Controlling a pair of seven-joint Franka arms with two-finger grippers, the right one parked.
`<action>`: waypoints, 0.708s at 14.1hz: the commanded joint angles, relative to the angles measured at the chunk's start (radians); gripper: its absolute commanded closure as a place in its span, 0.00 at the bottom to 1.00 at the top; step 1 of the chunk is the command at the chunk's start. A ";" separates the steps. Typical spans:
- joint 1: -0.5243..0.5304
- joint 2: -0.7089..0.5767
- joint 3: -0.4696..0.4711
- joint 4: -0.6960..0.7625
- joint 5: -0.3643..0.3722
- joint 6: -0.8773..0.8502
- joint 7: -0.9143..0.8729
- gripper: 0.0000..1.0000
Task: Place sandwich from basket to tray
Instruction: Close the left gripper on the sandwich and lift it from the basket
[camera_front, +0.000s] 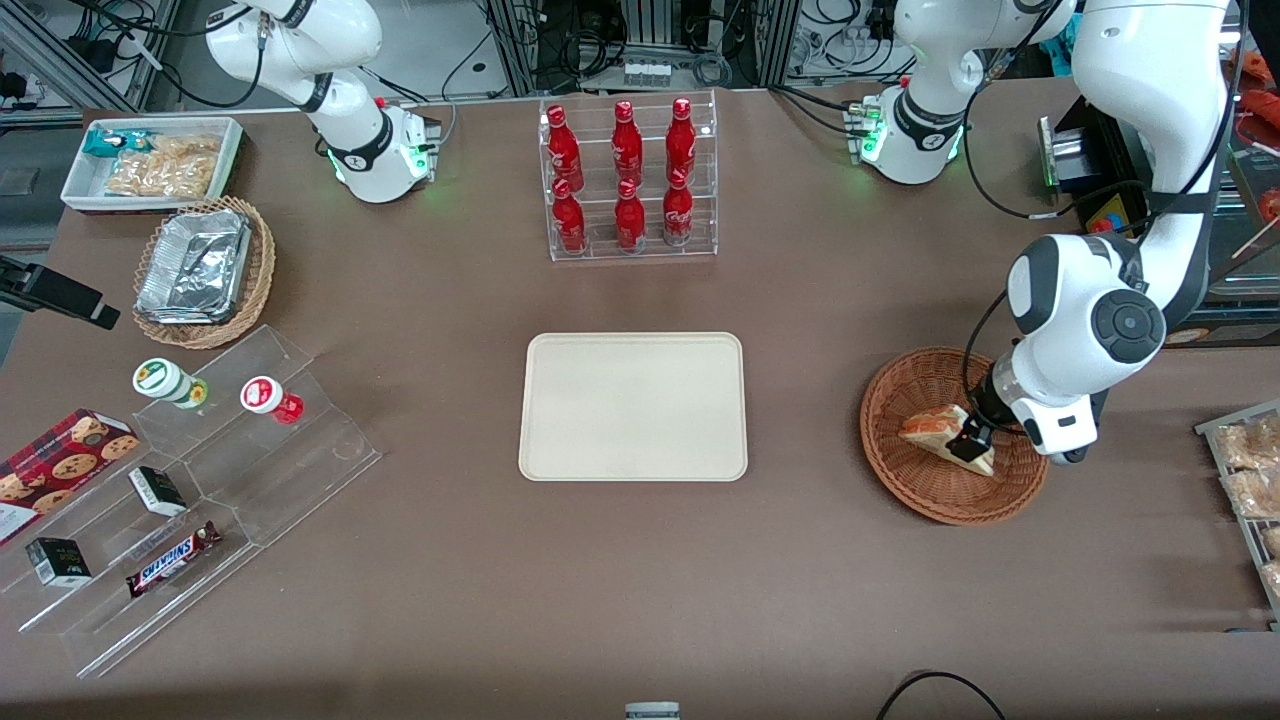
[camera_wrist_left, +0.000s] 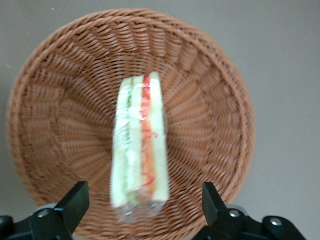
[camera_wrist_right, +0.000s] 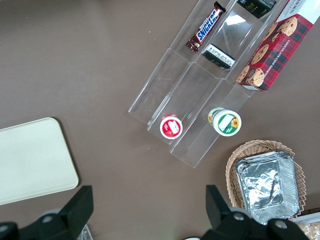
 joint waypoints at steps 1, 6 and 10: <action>-0.010 0.078 0.000 0.016 -0.002 0.075 -0.111 0.00; 0.000 0.129 0.000 0.016 -0.005 0.101 -0.115 0.17; -0.015 0.095 -0.003 0.044 0.006 0.077 -0.061 0.87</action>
